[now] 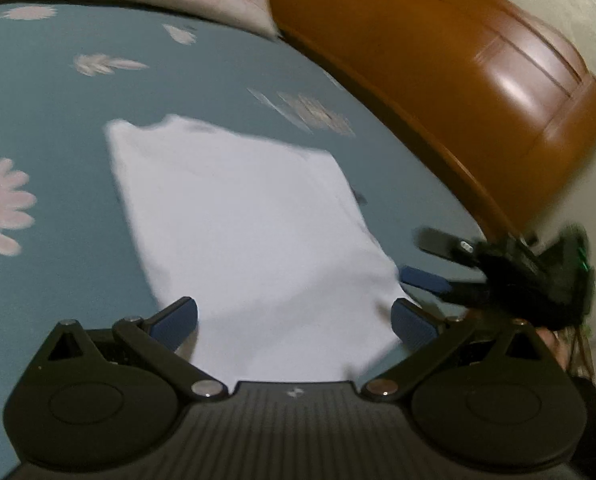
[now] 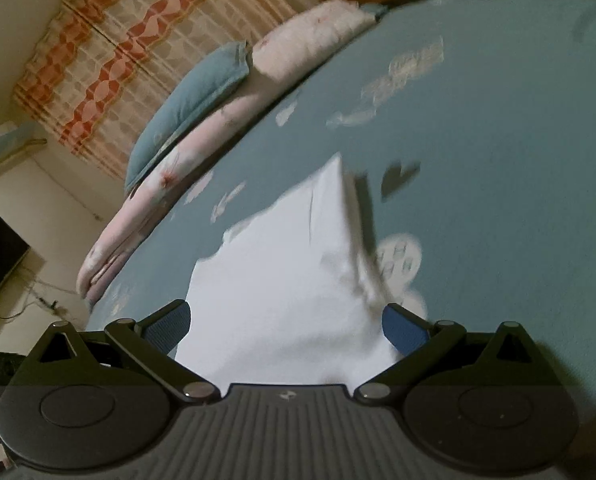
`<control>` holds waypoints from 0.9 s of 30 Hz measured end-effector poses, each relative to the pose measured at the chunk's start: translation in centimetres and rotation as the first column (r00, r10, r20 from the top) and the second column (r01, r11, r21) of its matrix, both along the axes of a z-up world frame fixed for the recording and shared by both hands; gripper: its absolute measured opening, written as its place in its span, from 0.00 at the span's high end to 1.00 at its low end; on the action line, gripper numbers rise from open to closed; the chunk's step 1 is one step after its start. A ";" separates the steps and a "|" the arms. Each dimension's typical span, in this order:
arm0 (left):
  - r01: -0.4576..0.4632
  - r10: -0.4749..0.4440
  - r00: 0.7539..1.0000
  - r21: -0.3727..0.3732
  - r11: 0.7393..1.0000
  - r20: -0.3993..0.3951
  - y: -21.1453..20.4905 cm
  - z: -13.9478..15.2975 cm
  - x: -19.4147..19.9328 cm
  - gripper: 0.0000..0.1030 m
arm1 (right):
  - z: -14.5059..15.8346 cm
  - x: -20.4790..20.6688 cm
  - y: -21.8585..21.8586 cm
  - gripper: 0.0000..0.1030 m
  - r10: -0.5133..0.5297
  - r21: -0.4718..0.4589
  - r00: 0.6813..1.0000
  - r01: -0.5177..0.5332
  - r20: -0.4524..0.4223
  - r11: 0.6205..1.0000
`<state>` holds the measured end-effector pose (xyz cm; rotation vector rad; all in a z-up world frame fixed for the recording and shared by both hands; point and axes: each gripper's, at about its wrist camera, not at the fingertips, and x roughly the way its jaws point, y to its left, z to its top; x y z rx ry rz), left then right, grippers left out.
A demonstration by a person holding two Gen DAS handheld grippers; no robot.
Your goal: Fold clothes
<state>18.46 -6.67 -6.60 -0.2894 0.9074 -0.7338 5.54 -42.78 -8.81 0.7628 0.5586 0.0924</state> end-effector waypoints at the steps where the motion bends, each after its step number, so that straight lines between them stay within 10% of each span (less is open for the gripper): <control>1: -0.035 0.034 0.999 -0.030 0.999 -0.037 0.5 -0.3 0.8 0.01 | 0.3 0.5 -0.5 0.00 0.006 0.000 1.000 -0.006 0.002 1.000; 8: -0.187 0.143 0.953 -0.146 0.971 -0.268 2.7 -3.7 4.9 0.03 | -0.6 4.7 -4.5 0.00 0.064 0.123 0.995 -0.054 -0.079 0.991; 16: -0.181 0.111 0.946 -0.211 0.961 -0.306 2.0 -4.8 6.9 0.09 | -2.6 8.8 -5.3 0.00 0.201 0.248 0.974 -0.170 -0.107 0.954; 27: -0.154 0.085 0.955 -0.230 0.961 -0.284 1.0 -5.0 8.0 0.07 | -1.9 13.3 -3.3 0.00 0.322 0.195 0.929 -0.287 -0.181 0.938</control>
